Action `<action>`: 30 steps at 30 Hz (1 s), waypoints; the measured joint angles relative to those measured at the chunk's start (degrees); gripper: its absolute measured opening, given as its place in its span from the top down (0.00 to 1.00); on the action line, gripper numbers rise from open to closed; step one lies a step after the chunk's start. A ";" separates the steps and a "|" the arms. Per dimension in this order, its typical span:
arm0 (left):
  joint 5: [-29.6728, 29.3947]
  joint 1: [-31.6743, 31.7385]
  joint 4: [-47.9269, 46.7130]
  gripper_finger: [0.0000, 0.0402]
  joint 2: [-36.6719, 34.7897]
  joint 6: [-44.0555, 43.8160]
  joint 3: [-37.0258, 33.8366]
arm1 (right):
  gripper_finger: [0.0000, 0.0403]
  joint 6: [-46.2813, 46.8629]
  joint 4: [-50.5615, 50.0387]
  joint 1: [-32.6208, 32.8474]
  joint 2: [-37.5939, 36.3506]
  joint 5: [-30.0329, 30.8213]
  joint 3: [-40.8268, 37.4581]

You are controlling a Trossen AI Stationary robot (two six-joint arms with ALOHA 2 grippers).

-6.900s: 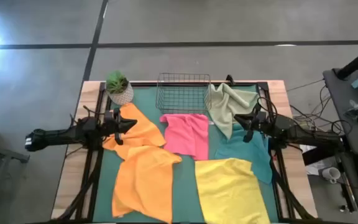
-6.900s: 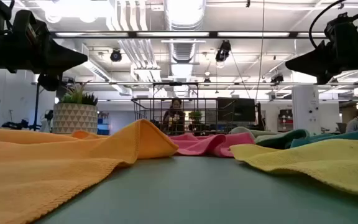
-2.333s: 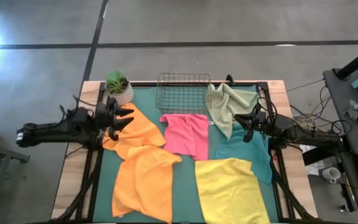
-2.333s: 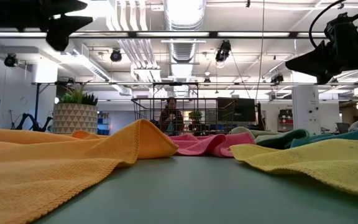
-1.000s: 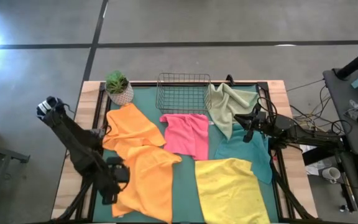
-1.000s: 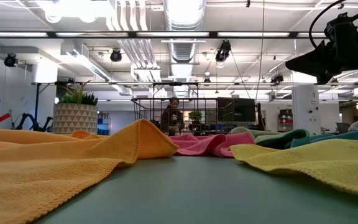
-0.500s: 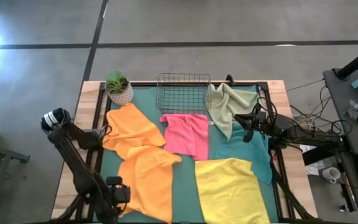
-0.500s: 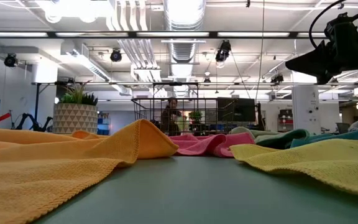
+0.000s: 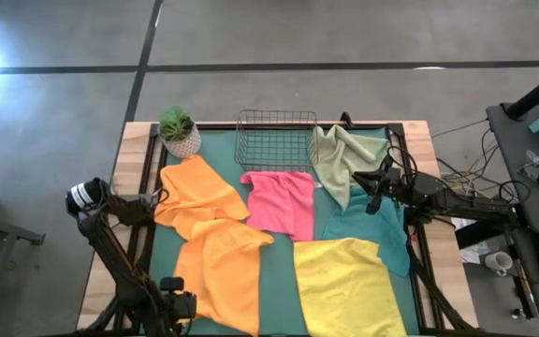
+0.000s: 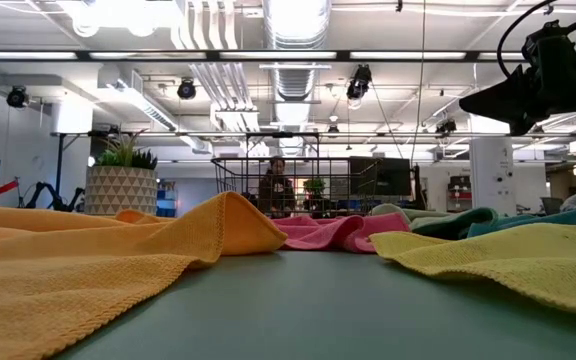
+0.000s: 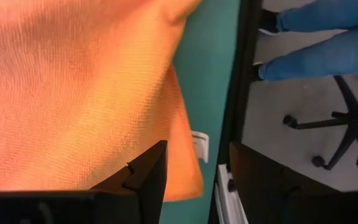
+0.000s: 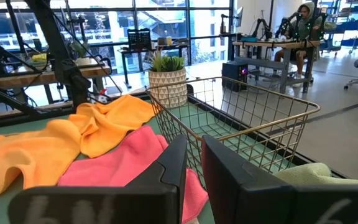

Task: Fold microfiber towels
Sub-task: Fold the bottom orange microfiber towel

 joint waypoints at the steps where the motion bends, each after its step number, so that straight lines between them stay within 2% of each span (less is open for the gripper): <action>1: 0.00 -0.13 0.02 0.61 0.59 -0.07 0.00 | 0.89 0.00 -0.02 0.01 -0.01 0.00 0.01; 18: 1.73 -1.51 1.66 0.61 6.57 -0.24 -0.07 | 0.89 0.02 0.00 0.02 0.01 0.00 0.01; 26: 1.75 -1.51 0.39 0.61 8.57 -8.99 -0.48 | 0.89 0.05 0.00 0.00 0.00 0.00 0.00; 30: 1.69 -1.51 0.01 0.67 8.45 -9.47 -0.60 | 0.89 2.74 0.00 0.00 0.01 -0.04 0.01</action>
